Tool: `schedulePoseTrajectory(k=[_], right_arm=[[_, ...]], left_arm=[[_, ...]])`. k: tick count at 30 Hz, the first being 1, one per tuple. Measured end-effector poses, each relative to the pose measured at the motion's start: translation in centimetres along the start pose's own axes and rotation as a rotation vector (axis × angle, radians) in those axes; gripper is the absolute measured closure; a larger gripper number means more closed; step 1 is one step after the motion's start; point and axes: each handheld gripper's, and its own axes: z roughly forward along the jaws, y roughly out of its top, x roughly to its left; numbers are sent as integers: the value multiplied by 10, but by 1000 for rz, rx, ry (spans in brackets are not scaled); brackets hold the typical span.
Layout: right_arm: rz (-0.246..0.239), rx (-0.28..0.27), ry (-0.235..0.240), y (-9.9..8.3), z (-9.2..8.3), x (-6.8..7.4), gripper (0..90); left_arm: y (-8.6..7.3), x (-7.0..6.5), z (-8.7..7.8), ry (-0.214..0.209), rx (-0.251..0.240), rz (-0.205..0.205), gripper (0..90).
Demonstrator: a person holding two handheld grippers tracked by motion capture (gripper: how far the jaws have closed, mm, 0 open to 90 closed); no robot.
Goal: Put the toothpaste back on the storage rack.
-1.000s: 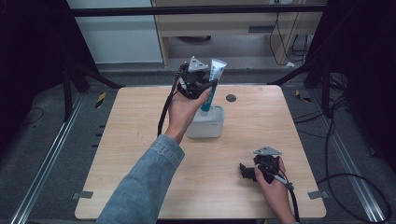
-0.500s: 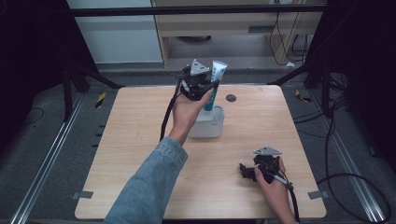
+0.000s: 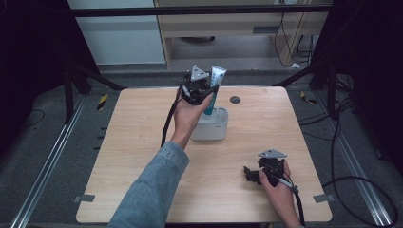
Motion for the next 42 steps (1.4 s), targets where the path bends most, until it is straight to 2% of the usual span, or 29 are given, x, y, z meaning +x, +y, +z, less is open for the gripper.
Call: schedulePoseTrajectory(k=[6, 12, 19, 30, 37, 42], right_arm=[[0, 0, 0, 0, 0, 0, 3], [-2, 0, 0, 0, 0, 0, 3], [0, -1, 0, 0, 0, 0, 4], [-2, -2, 0, 0, 0, 0, 4], [-1, -2, 0, 0, 0, 0, 3], [-2, -2, 0, 0, 0, 0, 4]], left_arm=[[-11, 4, 5, 3, 27, -15, 778], [-21, 7, 10, 2, 35, -26, 778], [-26, 7, 13, 4, 48, 0, 778], [-39, 12, 16, 6, 72, -14, 778], [-45, 13, 19, 2, 79, -11, 777], [-48, 13, 19, 1, 87, 8, 777]])
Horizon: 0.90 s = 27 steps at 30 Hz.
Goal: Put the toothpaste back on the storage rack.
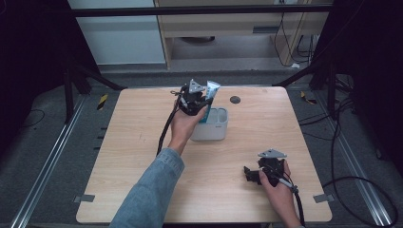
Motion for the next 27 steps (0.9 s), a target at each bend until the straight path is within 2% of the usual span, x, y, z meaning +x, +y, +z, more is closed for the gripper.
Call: schedulePoseTrajectory(k=[15, 27], right_arm=[[3, 1, 1, 0, 0, 0, 3], [2, 1, 0, 0, 0, 0, 3]], left_arm=[[-10, 0, 4, -14, 37, 6, 775], [-11, 0, 6, -16, 59, 8, 775]])
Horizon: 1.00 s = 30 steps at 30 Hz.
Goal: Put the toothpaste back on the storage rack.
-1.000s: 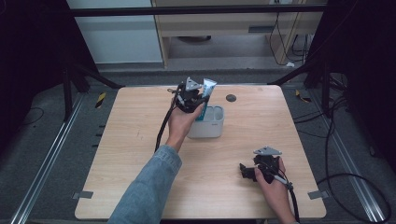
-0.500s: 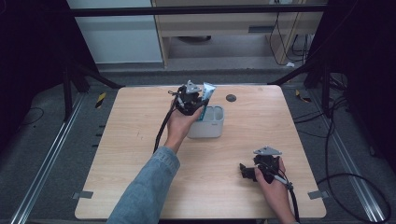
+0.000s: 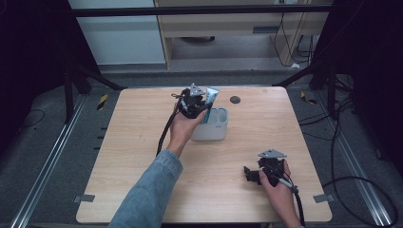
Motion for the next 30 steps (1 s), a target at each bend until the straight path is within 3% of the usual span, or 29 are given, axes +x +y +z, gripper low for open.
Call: schedulePoseTrajectory(k=[30], right_arm=[[0, 0, 0, 0, 0, 0, 3]], left_arm=[[-2, -10, 7, -24, 44, 19, 775]])
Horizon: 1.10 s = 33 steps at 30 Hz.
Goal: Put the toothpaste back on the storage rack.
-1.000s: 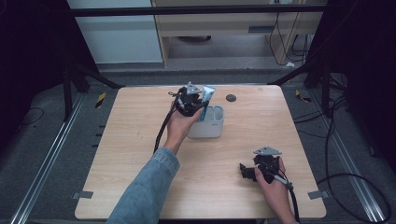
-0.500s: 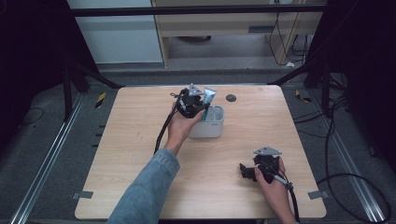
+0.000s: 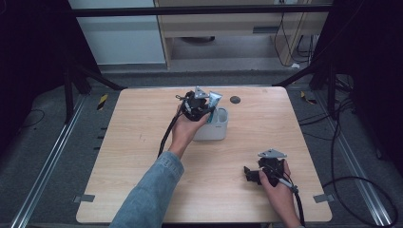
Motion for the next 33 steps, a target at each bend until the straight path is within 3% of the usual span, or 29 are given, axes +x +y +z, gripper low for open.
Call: schedulePoseTrajectory(k=[33], right_arm=[[-2, 0, 0, 0, 0, 0, 3]], left_arm=[[-6, -5, 6, -13, 23, -6, 772]])
